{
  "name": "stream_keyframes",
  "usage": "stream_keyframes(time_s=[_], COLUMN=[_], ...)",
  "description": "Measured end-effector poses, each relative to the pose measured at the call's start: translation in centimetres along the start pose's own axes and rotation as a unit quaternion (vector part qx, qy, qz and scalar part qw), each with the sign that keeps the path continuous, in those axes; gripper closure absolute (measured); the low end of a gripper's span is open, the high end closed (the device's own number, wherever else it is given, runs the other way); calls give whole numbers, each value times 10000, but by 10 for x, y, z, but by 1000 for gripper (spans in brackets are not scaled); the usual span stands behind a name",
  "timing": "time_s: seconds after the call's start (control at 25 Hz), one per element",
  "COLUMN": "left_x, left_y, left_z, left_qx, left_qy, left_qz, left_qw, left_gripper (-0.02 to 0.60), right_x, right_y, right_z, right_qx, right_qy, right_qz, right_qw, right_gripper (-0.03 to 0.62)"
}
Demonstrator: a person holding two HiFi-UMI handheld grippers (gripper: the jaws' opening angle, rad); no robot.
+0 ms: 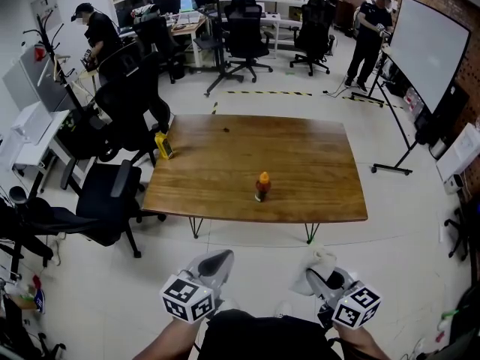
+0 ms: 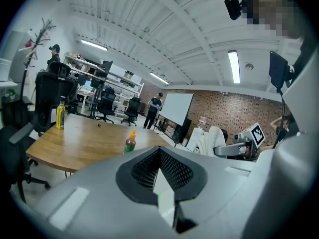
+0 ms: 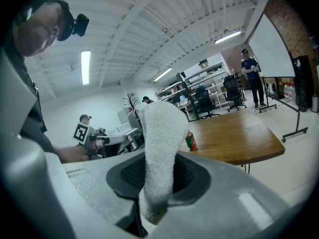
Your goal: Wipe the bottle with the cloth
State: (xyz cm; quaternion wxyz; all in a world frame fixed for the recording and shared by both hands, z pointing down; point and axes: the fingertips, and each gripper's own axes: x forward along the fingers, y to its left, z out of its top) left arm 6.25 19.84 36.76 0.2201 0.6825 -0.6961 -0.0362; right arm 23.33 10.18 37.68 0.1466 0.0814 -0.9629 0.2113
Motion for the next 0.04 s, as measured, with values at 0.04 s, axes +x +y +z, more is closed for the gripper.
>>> stream_keyframes(time_s=[0.04], left_x=[1], left_y=[-1], left_z=[0], left_qx=[0], left_qy=[-2], left_qz=[0], left_qw=[10000], left_gripper=[566], right_x=[-1], right_y=[0], right_z=[0], right_qx=[-1], right_qy=[0], right_qz=[1], right_qw=[10000], right_gripper=[516])
